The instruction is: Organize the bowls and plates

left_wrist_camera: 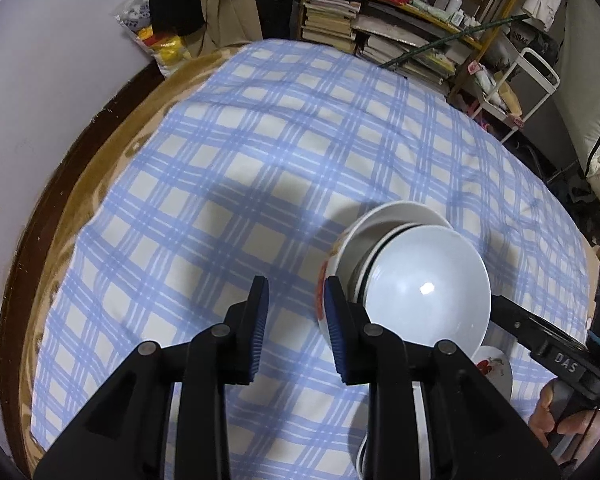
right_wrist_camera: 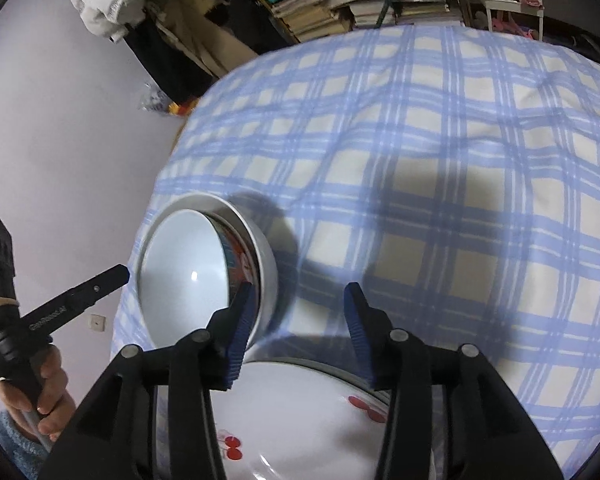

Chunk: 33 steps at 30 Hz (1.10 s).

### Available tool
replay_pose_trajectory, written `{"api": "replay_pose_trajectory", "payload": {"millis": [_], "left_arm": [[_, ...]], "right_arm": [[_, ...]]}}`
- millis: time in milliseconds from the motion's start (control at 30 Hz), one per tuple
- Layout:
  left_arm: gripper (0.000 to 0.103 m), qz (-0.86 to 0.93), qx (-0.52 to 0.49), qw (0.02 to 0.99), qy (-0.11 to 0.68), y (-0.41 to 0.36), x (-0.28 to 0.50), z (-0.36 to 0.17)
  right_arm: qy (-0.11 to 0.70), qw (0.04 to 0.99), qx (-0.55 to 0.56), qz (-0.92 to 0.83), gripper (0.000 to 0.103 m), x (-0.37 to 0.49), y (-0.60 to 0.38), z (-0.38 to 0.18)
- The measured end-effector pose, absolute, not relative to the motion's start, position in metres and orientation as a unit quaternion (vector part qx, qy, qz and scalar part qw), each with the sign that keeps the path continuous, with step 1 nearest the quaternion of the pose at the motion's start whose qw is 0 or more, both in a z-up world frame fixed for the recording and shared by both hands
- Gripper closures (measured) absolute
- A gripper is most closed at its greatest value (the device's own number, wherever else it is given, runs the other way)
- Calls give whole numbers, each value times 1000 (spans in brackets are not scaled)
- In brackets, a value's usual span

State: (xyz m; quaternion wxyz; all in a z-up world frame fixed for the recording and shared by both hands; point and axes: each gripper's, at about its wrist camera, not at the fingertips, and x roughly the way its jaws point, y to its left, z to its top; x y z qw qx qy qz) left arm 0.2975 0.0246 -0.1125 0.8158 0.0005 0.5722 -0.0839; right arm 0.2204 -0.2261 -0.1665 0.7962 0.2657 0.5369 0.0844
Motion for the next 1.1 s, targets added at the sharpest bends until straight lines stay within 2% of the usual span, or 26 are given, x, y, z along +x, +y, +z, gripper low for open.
{"api": "replay_pose_trajectory", "payload": {"millis": [567,733,1100], "left_arm": [[71,-90,25,810,579,19,299,-133],[71,-91,21,808,582,20,301,-139],[70,-95,3,805,586,24,304,-139]], "right_arm": [[550,793,249,80,54,231,-209,-175],[556,795,230,82,60,236,-204,-172],[560,791,238,69,60,245,-203,-173]]}}
